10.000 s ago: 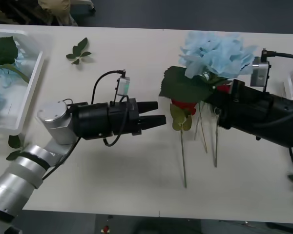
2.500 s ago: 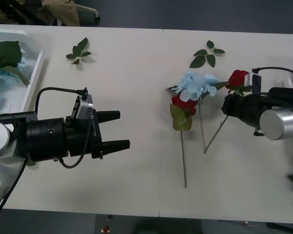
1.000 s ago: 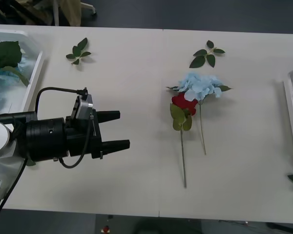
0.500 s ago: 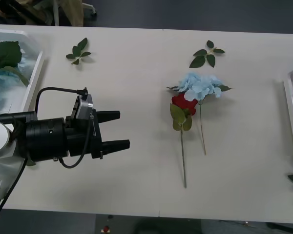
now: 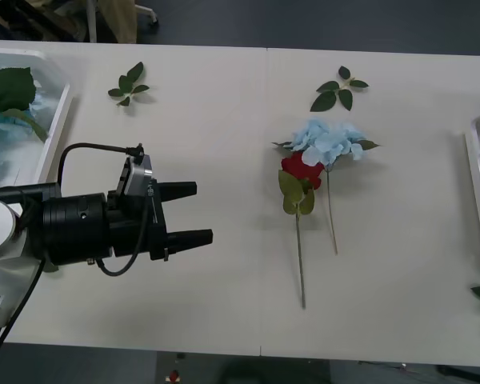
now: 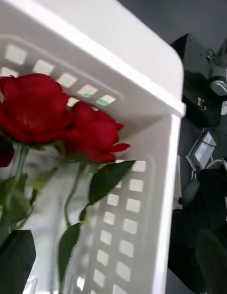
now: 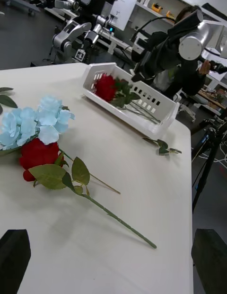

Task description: Put the red flowers into the right box and the blue flowers into the left box

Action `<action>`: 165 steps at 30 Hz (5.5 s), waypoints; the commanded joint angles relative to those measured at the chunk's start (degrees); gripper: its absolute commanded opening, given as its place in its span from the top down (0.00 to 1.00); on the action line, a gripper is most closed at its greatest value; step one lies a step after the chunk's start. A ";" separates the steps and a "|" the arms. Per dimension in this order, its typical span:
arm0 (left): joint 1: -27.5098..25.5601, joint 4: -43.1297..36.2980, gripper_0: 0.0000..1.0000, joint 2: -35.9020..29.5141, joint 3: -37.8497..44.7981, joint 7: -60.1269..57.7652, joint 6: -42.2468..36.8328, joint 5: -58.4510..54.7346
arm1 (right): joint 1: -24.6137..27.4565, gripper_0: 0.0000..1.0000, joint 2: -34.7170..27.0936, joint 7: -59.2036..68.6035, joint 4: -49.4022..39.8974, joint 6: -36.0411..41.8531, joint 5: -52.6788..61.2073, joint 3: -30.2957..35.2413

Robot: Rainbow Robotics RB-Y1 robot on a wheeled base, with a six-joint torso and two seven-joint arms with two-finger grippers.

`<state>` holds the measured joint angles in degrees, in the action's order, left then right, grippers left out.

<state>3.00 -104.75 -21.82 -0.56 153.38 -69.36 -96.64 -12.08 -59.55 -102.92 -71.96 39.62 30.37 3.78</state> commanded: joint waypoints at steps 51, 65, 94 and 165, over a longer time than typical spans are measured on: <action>1.04 -1.07 0.00 -0.77 -0.32 1.62 -0.16 -0.74 | -18.94 0.00 13.85 40.78 -29.38 27.96 17.62 -26.02; 1.04 -1.07 0.00 -0.77 -0.32 1.62 -0.16 -0.74 | -28.70 0.00 14.64 40.61 -17.78 19.79 18.06 -40.08; 1.04 -1.07 0.00 -0.77 -0.32 1.62 -0.16 -0.74 | -30.54 0.00 15.35 38.94 -10.13 10.03 12.43 -52.03; 1.04 -1.07 0.00 -0.77 -0.32 1.62 -0.16 -0.74 | -22.28 1.00 10.60 -4.57 -18.13 12.49 51.19 -21.45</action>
<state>3.00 -104.74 -21.82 -0.56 153.38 -69.36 -96.65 -33.27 -48.23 -102.44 -88.44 52.23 78.45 -17.56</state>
